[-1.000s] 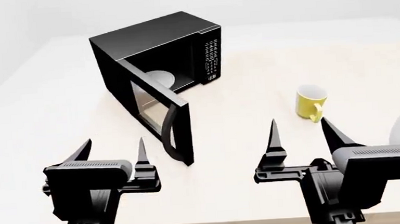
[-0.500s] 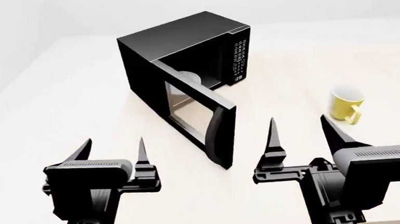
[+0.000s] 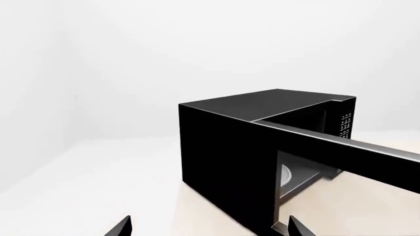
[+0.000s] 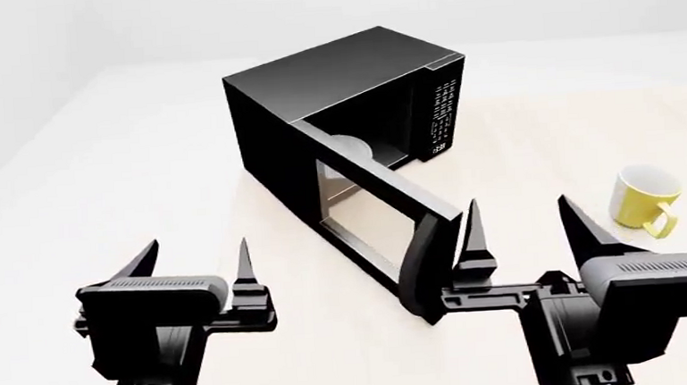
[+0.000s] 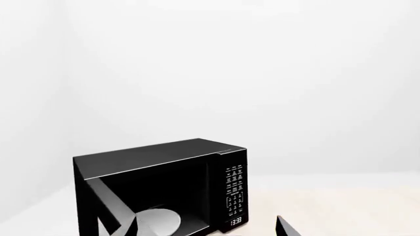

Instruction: Close the microwave.

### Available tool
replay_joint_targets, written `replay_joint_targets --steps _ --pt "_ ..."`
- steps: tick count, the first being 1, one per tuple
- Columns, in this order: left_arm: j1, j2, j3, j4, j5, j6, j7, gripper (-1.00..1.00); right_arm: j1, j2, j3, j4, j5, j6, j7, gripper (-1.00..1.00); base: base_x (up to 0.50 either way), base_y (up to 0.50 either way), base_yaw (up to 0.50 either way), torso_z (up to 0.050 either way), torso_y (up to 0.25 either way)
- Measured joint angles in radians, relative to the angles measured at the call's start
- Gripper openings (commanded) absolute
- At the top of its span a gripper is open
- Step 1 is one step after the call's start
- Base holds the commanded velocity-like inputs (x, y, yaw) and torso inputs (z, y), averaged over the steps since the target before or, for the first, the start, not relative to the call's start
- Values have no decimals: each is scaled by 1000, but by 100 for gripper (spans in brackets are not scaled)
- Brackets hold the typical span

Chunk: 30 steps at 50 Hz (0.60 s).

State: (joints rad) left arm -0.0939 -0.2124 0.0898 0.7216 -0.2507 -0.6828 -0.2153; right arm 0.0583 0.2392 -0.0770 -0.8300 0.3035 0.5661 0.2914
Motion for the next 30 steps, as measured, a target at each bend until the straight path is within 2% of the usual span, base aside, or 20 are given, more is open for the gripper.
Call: replay_joint_targets --steps 11,30 --pt "2 -4 3 -3 -6 5 -6 100 14 5 5 -11 0 33 27 100 0 0 0 0 0" --pt "1 -14 7 -14 -9 15 -17 100 118 23 22 -82 36 205 86 100 0 0 0 0 0"
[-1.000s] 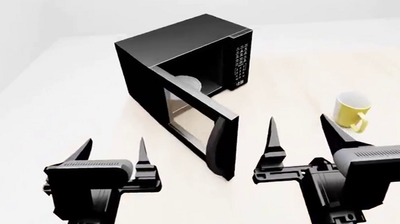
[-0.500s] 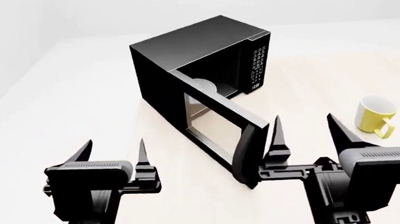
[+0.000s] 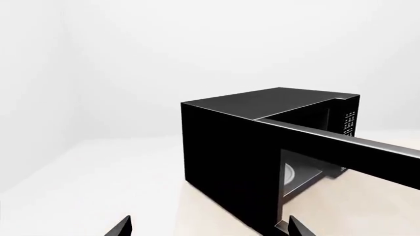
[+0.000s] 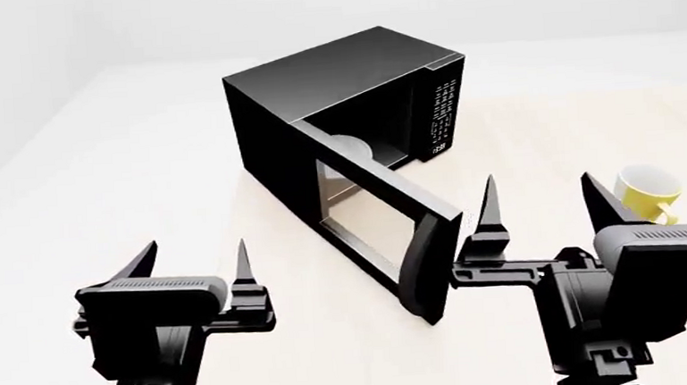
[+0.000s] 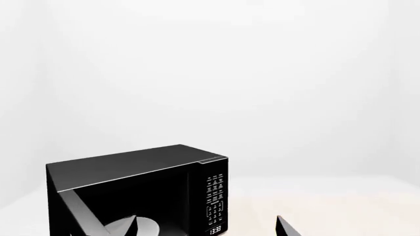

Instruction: Close the microwave.

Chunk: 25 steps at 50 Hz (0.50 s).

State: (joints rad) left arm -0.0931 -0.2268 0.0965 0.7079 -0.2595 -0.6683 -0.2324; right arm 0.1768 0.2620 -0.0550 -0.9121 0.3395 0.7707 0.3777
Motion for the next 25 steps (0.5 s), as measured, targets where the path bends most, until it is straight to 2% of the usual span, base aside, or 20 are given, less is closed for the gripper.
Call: replay_joint_targets --steps 8,25 --pt "-3 -5 2 -3 -3 -1 -4 100 56 9 14 -27 26 73 17 100 35 0 0 0 0" --pt "-7 -11 5 -9 -10 3 -11 100 110 31 32 -58 60 121 26 100 497 0 0 0 0"
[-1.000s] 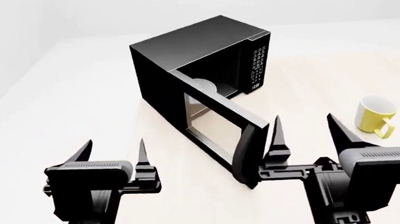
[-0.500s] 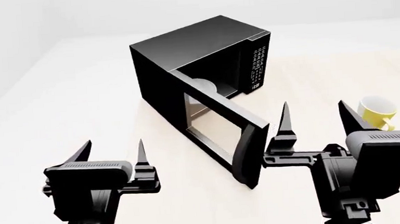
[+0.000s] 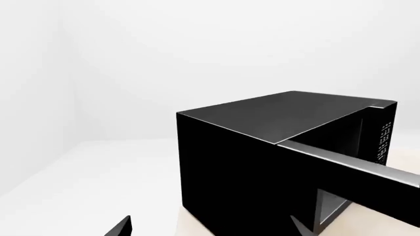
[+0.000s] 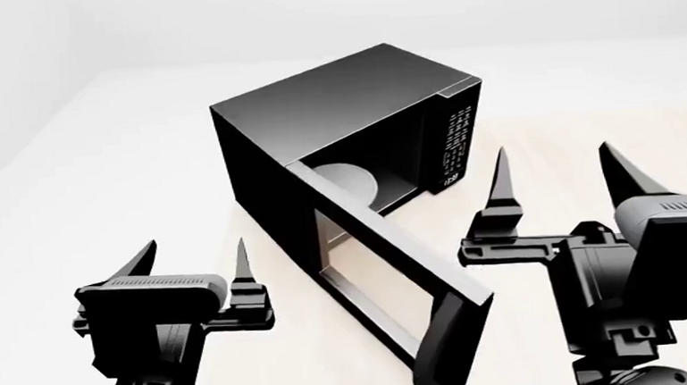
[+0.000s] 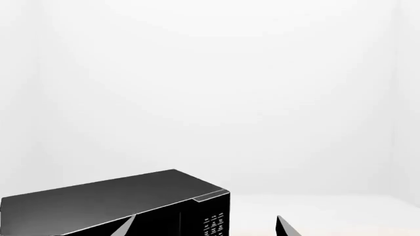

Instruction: Close the microwave.

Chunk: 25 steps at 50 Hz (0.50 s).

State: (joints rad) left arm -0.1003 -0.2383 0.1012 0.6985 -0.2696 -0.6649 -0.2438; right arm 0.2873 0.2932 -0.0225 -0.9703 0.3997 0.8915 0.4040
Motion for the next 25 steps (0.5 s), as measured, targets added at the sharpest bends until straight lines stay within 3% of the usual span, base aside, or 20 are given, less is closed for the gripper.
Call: replay_joint_targets --steps 8,17,25 --pt "-1 -3 0 -4 -4 4 -3 100 7 5 4 0 10 -2 2 100 111 0 0 0 1" --pt "2 -4 3 -8 -8 11 -6 100 8 14 4 -1 16 -14 1 100 15 446 0 0 0" --pt "4 -9 2 -10 -10 13 -11 100 13 13 3 3 29 -20 4 100 0 0 0 0 0"
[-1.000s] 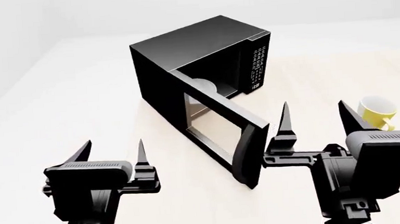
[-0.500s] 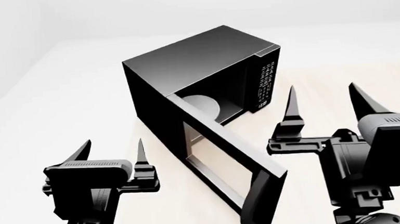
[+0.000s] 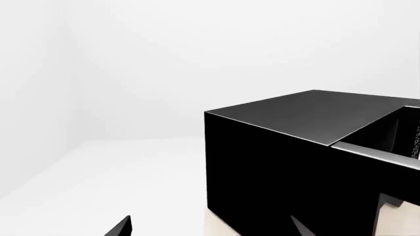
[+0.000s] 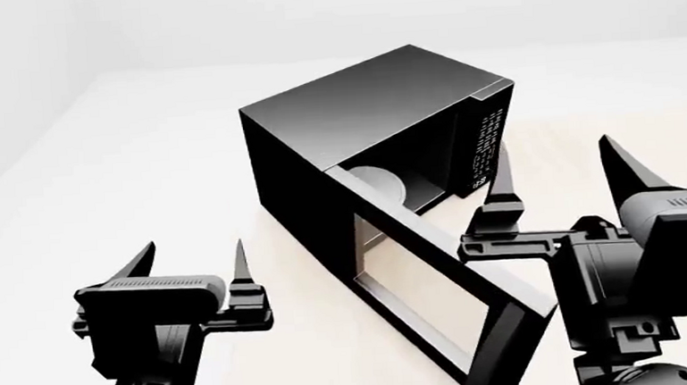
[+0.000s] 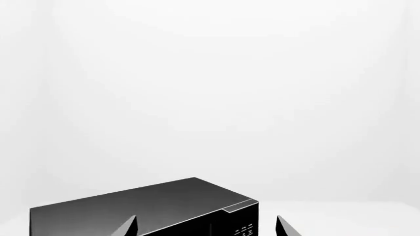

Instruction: Close the microwave.

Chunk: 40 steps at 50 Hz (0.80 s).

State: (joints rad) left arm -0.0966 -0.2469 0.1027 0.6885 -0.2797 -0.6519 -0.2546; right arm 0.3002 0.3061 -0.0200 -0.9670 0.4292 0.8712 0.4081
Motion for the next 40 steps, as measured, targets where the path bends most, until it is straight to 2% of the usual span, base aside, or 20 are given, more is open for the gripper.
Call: replay_joint_targets --steps 40 --pt "-8 -14 9 -12 -16 9 -16 100 225 -50 -39 17 137 207 60 100 0 0 0 0 0"
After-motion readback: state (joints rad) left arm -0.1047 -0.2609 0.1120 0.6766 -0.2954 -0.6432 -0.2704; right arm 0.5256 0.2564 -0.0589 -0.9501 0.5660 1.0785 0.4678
